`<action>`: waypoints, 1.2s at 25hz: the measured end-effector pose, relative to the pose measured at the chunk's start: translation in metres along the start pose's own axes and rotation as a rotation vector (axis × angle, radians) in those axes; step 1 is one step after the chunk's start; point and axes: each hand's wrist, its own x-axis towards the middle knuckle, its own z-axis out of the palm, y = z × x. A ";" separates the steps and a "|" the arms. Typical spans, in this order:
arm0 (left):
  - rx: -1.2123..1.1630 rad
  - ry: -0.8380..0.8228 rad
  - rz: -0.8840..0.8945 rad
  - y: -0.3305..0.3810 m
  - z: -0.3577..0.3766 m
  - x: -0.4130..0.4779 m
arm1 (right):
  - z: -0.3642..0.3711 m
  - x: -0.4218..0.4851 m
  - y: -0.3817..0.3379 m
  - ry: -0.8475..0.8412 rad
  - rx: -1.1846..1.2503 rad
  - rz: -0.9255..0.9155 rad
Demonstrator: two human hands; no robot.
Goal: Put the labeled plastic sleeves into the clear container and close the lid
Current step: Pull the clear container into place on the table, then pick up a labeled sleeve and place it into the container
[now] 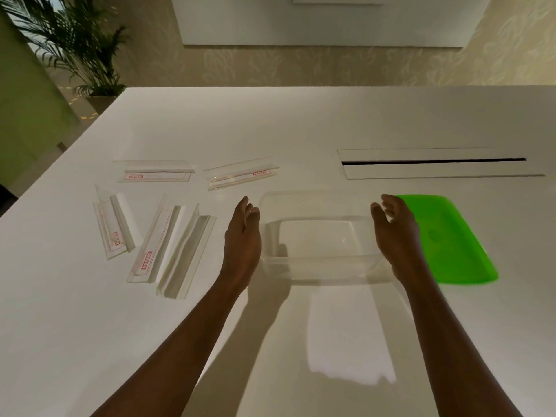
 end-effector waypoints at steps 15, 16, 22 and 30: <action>0.459 0.125 0.356 -0.001 -0.164 0.043 | 0.197 -0.016 -0.166 -0.217 -0.182 -0.548; 0.490 0.126 0.345 -0.004 -0.179 0.050 | 0.216 -0.016 -0.176 -0.269 -0.215 -0.565; 0.759 0.115 0.248 -0.025 -0.248 0.108 | 0.329 -0.003 -0.225 -0.461 -0.455 -0.600; 1.361 -0.184 0.190 -0.036 -0.255 0.172 | 0.443 0.029 -0.246 -0.540 -0.851 -0.608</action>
